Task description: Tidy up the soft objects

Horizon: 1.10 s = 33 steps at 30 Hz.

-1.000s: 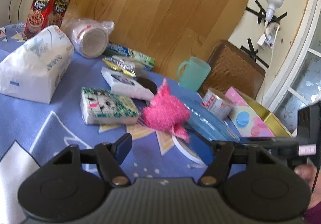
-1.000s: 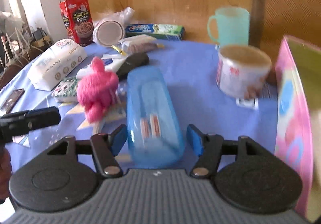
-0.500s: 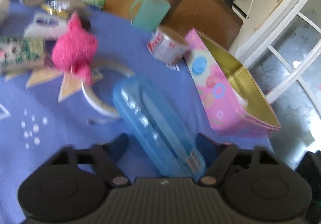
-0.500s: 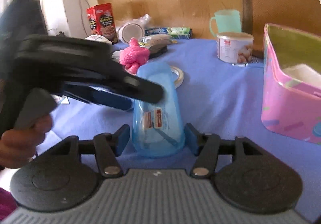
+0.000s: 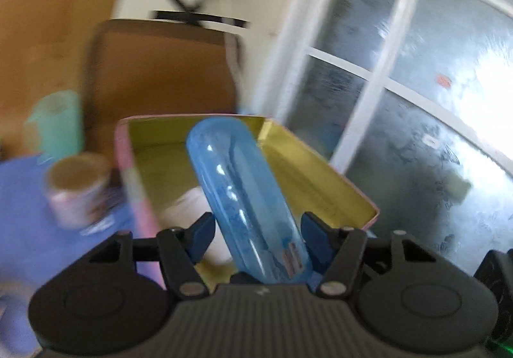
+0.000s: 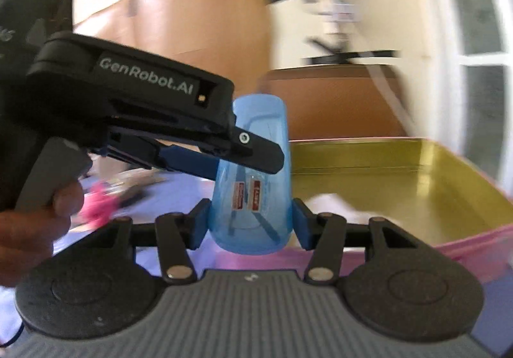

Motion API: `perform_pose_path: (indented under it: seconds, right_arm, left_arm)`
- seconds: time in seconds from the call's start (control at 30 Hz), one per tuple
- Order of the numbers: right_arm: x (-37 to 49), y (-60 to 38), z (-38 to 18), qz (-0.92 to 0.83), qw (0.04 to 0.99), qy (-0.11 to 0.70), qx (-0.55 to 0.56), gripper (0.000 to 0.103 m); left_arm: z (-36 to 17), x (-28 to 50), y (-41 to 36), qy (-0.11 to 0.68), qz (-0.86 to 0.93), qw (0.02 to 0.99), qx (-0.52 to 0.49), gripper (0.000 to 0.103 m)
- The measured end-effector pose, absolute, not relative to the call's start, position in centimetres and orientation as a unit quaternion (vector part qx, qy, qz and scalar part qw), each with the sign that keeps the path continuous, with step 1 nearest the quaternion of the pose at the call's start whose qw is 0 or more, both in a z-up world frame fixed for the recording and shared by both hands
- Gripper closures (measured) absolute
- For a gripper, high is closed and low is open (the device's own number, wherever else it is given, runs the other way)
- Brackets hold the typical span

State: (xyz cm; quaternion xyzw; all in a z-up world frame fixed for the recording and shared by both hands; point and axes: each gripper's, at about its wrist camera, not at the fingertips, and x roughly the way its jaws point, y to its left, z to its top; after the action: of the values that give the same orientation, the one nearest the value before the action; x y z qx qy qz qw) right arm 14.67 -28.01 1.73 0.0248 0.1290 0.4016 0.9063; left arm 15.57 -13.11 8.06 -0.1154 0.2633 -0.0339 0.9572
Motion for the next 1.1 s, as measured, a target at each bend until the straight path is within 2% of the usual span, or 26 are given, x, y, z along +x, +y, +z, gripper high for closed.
perform_pose_path:
  seconds: [0.07,0.13,0.3,0.47,0.6,0.73,0.87,0.93,0.97,1.0,1.03,1.1]
  right_arm:
    - [16.5,-29.2,1.2,0.344,0.930,0.129,0.028,0.046]
    - [17.8,-30.4,0.5,0.304,0.942,0.138,0.042,0.036]
    - [17.6,-32.0,0.0,0.307,0.940,0.128,0.076,0.036]
    - [14.9,-30.5,1.1,0.373,0.919,0.098,0.087,0.037]
    - [13.9,-26.0,2.1,0.464,0.874,0.122,0.072,0.038]
    - [12.6,-18.9,2.3,0.556,0.808,0.190,0.047,0.037]
    - [10.4,-10.3,2.2,0.618,0.756,0.217,-0.010,0.036]
    - [9.6,-5.9,1.6,0.631,0.739,0.231,-0.043,0.027]
    - [9.1,-4.3,1.1,0.631,0.737,0.233,-0.061,0.026]
    - [8.4,-2.6,0.4,0.629,0.737,0.231,-0.088,0.029]
    - [8.0,-1.3,-0.2,0.628,0.734,0.230,-0.119,0.060]
    - [6.7,-1.0,-0.5,0.624,0.735,0.224,-0.142,0.066]
  left_arm:
    - [7.5,17.7,-15.3,0.262,-0.023,0.960,-0.091,0.035]
    - [6.9,18.5,-15.9,0.265,-0.014,0.960,-0.088,0.036]
    - [6.8,14.7,-13.0,0.254,-0.011,0.960,-0.121,0.036]
    - [5.3,6.8,-7.9,0.248,0.053,0.960,-0.123,0.036]
    - [3.1,-0.4,-2.4,0.245,0.158,0.942,-0.167,0.036]
    - [0.9,-6.7,3.2,0.234,0.280,0.905,-0.217,0.036]
    - [-0.2,-11.1,6.8,0.213,0.329,0.878,-0.274,0.036]
    - [0.0,-12.4,7.4,0.201,0.333,0.877,-0.283,0.036]
    - [0.1,-12.9,7.6,0.197,0.331,0.878,-0.286,0.036]
    - [0.3,-13.3,7.7,0.193,0.326,0.879,-0.288,0.036]
    - [0.5,-13.5,7.6,0.190,0.319,0.882,-0.290,0.036]
    - [1.0,-13.7,7.3,0.184,0.297,0.888,-0.298,0.036]
